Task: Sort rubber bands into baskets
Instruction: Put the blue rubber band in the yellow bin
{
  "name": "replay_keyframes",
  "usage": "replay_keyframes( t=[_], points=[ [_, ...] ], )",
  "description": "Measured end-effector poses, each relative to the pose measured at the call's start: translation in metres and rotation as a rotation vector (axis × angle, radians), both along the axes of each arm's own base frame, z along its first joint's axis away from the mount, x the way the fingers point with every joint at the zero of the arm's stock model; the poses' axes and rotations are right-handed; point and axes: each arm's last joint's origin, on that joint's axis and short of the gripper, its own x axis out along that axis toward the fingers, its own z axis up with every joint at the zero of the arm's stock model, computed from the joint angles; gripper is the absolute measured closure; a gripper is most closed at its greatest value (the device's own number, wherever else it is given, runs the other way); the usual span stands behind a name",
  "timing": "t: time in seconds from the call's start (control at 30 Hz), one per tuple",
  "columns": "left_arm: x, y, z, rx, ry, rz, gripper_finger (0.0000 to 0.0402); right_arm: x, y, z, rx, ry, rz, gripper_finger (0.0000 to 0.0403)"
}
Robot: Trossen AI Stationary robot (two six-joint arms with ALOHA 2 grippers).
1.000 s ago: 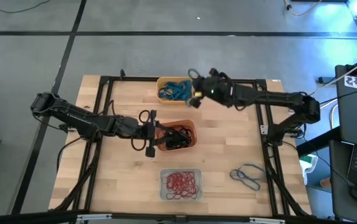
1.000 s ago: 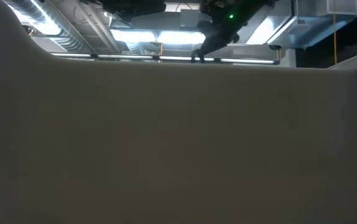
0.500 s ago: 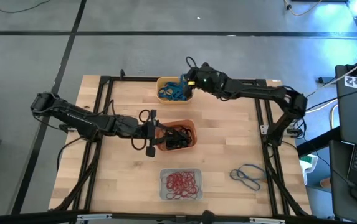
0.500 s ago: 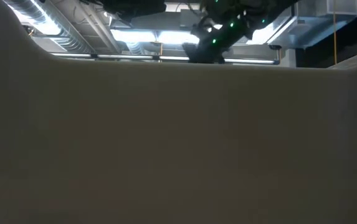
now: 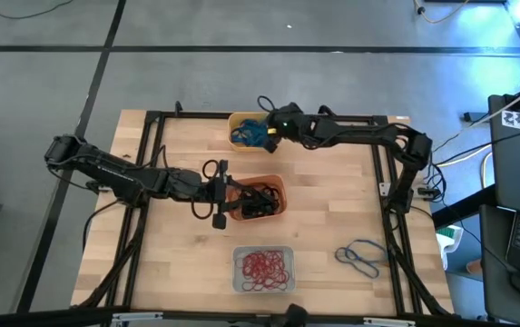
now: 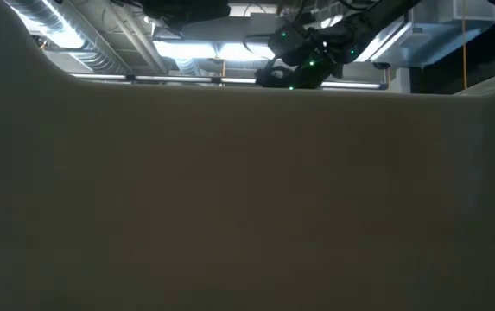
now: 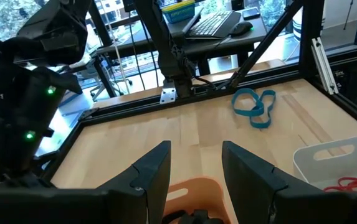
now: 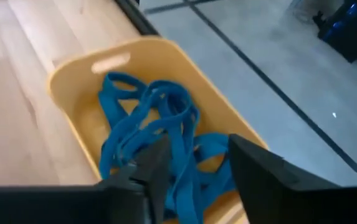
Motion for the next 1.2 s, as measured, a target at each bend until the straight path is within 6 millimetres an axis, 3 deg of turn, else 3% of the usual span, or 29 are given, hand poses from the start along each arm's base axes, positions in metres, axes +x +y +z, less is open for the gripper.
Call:
replay_keyframes(
  t=[0.13, 0.3, 0.5, 0.73, 1.0, 1.2],
  points=[
    [0.0, 0.0, 0.0, 0.0, 0.0, 0.0, 0.026, -0.008, 0.004, 0.005, 0.029, 0.046, 0.013, 0.0209],
    [0.0, 0.0, 0.0, 0.003, 0.004, -0.001, 0.026, -0.024, 0.021, 0.028, 0.067, 0.084, 0.04, 0.02],
    [0.0, 0.0, 0.0, 0.008, 0.003, -0.002, 0.026, -0.049, 0.064, 0.063, 0.089, 0.127, 0.136, 0.021],
    [0.0, 0.0, 0.0, 0.007, 0.003, -0.001, 0.026, -0.082, 0.124, 0.086, 0.183, 0.203, 0.225, 0.0215],
    [0.0, 0.0, 0.0, 0.004, 0.001, -0.001, 0.026, -0.104, 0.182, 0.085, 0.281, 0.317, 0.29, 0.0215],
    [0.0, 0.0, 0.0, 0.0, -0.001, 0.0, 0.026, -0.109, 0.21, 0.067, 0.278, 0.363, 0.333, 0.0215]
  ],
)
